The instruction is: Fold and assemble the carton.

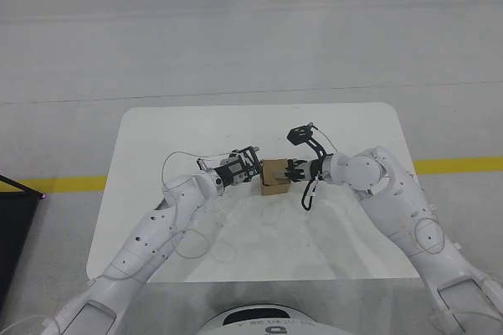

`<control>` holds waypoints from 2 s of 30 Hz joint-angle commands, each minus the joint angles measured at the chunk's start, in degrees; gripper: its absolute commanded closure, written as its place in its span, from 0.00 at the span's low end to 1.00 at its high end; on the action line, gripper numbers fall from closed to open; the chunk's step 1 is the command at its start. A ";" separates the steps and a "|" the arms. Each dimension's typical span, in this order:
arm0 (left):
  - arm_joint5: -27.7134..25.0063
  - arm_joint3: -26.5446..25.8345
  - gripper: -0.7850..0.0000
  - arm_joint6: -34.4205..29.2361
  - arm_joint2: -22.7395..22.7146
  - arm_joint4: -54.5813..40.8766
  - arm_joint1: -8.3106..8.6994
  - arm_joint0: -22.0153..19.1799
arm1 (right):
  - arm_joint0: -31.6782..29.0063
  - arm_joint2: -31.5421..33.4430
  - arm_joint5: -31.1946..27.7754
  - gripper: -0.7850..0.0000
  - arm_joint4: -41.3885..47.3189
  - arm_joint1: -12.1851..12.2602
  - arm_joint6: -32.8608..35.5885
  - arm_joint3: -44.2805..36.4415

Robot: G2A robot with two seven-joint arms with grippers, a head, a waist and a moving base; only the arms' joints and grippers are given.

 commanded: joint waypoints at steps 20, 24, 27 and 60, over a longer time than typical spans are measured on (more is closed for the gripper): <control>-3.46 -1.95 0.38 0.63 -1.66 -2.97 0.46 1.10 | -0.61 0.62 -0.36 0.44 -0.06 0.25 -0.53 -0.65; -4.74 -1.46 0.35 -0.67 -0.70 -2.82 0.35 0.93 | -0.75 0.77 -0.39 0.44 -0.04 0.31 -0.45 -0.82; -4.82 -0.96 0.33 -1.92 -0.34 -2.35 0.30 0.66 | -0.89 0.97 -0.38 0.44 -0.05 0.38 -0.61 -0.98; -2.86 0.43 0.00 11.54 -13.36 -26.79 1.70 6.45 | -12.35 8.07 -8.10 1.00 -5.88 3.09 -7.78 -14.71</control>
